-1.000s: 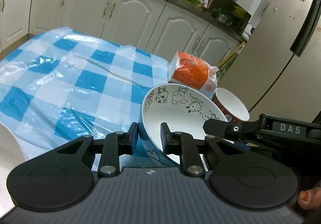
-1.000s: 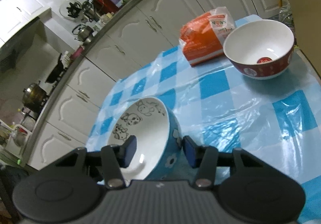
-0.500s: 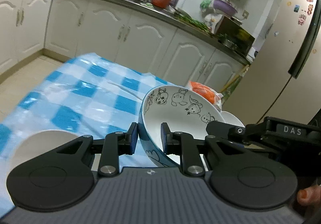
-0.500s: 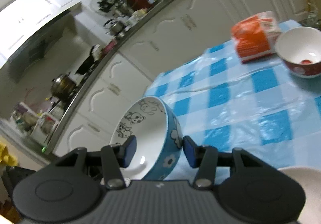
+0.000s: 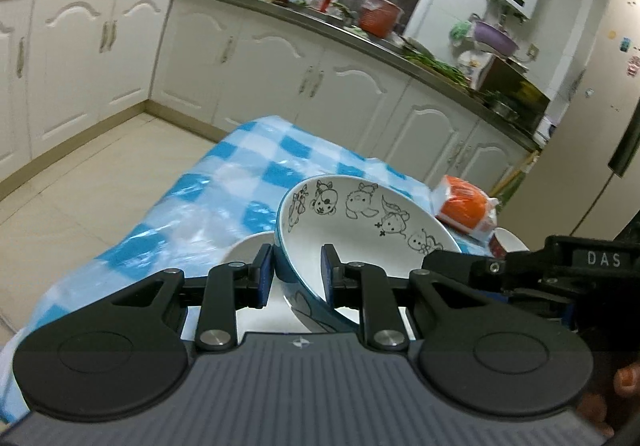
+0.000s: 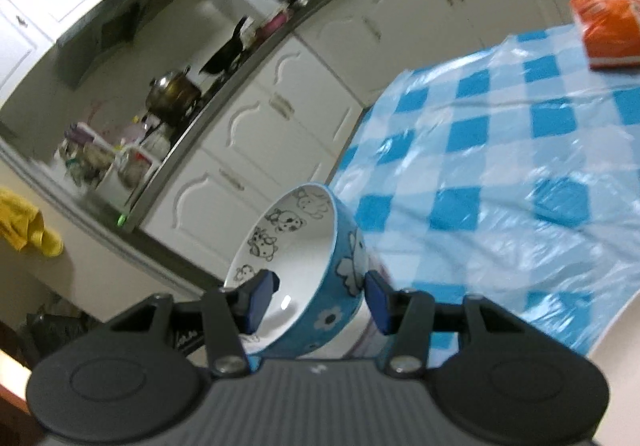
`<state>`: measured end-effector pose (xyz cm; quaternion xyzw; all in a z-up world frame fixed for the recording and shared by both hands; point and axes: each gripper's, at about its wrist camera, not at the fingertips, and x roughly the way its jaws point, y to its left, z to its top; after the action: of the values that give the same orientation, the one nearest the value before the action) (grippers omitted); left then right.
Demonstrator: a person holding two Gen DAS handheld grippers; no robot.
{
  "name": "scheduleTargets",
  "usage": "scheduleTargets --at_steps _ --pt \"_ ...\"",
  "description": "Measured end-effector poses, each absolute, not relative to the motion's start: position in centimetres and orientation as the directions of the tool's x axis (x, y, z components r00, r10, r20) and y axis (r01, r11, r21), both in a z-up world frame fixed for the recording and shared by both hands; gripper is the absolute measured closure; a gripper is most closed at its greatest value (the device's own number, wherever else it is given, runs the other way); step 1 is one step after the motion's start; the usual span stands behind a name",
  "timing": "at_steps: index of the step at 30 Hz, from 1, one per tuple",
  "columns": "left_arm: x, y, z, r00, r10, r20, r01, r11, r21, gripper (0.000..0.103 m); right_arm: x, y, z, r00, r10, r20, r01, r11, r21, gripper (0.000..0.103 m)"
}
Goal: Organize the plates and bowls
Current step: 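Lower the blue bowl into the white bowl with both tools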
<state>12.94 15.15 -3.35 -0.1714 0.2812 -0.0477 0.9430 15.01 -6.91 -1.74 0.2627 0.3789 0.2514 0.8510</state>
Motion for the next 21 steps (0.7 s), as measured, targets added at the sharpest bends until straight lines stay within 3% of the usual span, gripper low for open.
scheduleTargets --at_steps 21 --pt "12.1 16.7 -4.2 0.820 -0.188 -0.541 -0.031 0.929 -0.369 0.082 14.9 -4.0 -3.2 0.563 0.575 -0.593 -0.226 0.798 0.559 0.052"
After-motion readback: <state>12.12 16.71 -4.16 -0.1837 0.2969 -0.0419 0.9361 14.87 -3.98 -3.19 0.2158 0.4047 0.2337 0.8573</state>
